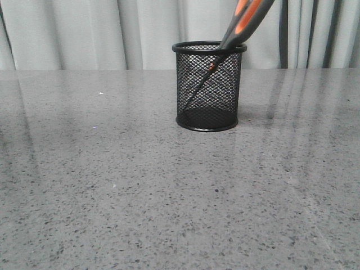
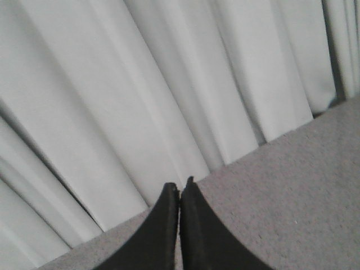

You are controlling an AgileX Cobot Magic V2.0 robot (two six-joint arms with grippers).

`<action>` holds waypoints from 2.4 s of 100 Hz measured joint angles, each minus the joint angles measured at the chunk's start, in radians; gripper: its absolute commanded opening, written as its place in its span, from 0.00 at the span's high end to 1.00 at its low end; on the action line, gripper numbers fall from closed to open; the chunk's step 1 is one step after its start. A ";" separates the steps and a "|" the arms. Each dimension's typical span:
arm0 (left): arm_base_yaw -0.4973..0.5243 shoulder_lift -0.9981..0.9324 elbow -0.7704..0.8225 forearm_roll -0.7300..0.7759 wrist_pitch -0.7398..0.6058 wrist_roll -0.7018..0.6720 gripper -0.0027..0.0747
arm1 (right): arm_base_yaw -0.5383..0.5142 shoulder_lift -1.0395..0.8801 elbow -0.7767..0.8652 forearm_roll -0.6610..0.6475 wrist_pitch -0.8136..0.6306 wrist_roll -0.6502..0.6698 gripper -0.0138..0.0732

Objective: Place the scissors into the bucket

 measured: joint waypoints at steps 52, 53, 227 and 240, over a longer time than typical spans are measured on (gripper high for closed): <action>0.000 -0.665 0.892 -0.157 -0.419 -0.002 0.99 | -0.001 -0.545 0.600 0.020 -0.283 0.000 0.91; 0.000 -0.673 0.897 -0.156 -0.419 -0.002 0.99 | -0.001 -0.551 0.605 0.021 -0.283 0.000 0.91; 0.067 -0.922 1.224 0.269 -0.402 -0.603 0.99 | -0.001 -0.656 0.699 0.109 -0.261 0.002 0.91; 0.067 -0.922 1.224 0.262 -0.390 -0.603 0.99 | -0.001 -0.656 0.699 0.109 -0.261 0.002 0.91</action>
